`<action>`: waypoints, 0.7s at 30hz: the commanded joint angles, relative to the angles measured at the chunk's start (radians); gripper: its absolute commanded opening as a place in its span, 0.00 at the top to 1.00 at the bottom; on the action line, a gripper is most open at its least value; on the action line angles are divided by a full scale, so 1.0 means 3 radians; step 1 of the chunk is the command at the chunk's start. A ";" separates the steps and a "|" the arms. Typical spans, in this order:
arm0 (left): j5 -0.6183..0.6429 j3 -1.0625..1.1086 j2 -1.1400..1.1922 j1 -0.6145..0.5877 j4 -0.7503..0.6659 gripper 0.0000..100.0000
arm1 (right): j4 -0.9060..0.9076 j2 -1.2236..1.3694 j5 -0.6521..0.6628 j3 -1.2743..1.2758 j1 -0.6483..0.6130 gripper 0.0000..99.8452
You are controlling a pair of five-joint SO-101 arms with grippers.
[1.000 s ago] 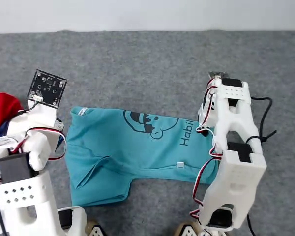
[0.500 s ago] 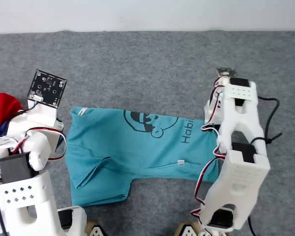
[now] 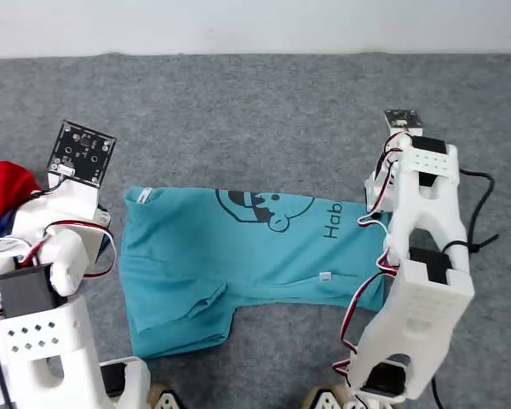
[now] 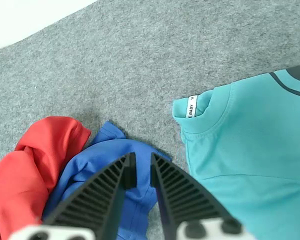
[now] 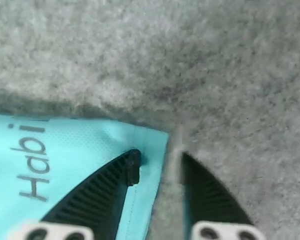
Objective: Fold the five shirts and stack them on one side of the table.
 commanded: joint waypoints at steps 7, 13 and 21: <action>0.0026 -0.0049 -0.0066 0.0000 0.0102 0.95 | 0.0944 -0.0519 0.0041 -0.0527 -0.0330 0.80; 0.0026 -0.0054 -0.0066 -0.0026 0.0281 0.99 | 0.1506 -0.0591 0.0327 -0.0517 -0.0719 1.00; 0.0020 -0.0054 -0.0066 -0.0026 0.0281 0.99 | 0.1409 -0.0529 0.0604 0.0210 -0.0790 0.99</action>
